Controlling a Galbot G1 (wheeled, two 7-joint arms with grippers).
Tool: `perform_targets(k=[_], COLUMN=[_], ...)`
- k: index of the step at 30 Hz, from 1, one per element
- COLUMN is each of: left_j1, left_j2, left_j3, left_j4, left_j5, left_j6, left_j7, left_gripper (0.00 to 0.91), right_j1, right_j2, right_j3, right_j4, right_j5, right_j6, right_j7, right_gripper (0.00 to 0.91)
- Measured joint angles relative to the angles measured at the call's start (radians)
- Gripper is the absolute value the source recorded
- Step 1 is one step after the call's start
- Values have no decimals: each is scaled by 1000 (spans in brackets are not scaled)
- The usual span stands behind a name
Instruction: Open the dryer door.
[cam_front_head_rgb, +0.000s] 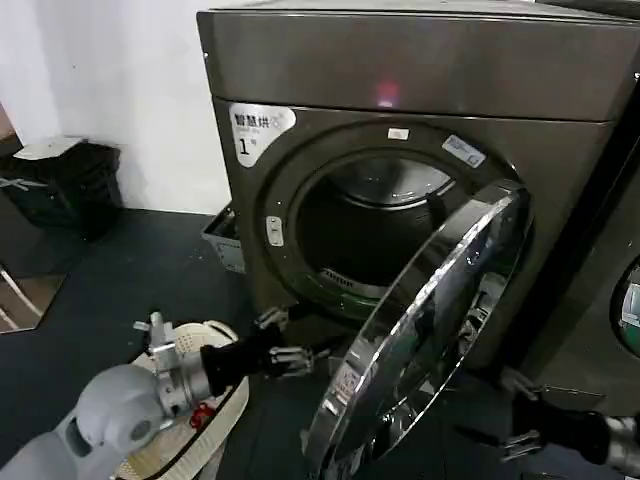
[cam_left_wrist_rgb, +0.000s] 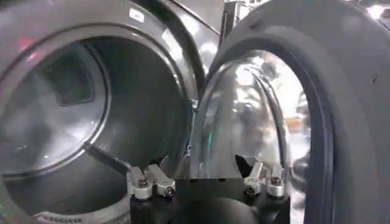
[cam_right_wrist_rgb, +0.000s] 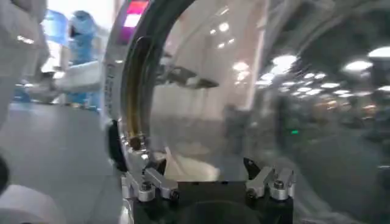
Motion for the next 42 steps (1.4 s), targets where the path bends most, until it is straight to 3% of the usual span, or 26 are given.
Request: perform_targets(k=[19, 28, 42], left_j1=[-125, -180, -296], left_j2=[-23, -35, -110], left_j3=[201, 297, 487], left_j4=[8, 6, 51], left_j5=[38, 42, 124], left_j6=[0, 0, -25], left_j7=[29, 37, 19], left_gripper=[907, 907, 907], right_j1=[-91, -129, -225], right_j2=[186, 274, 382], right_j3=[488, 692, 894], right_j4=[19, 95, 203], right_j5=[13, 91, 101], right_j6=[-22, 3, 5], right_j7=[76, 301, 720], right_gripper=[907, 907, 907])
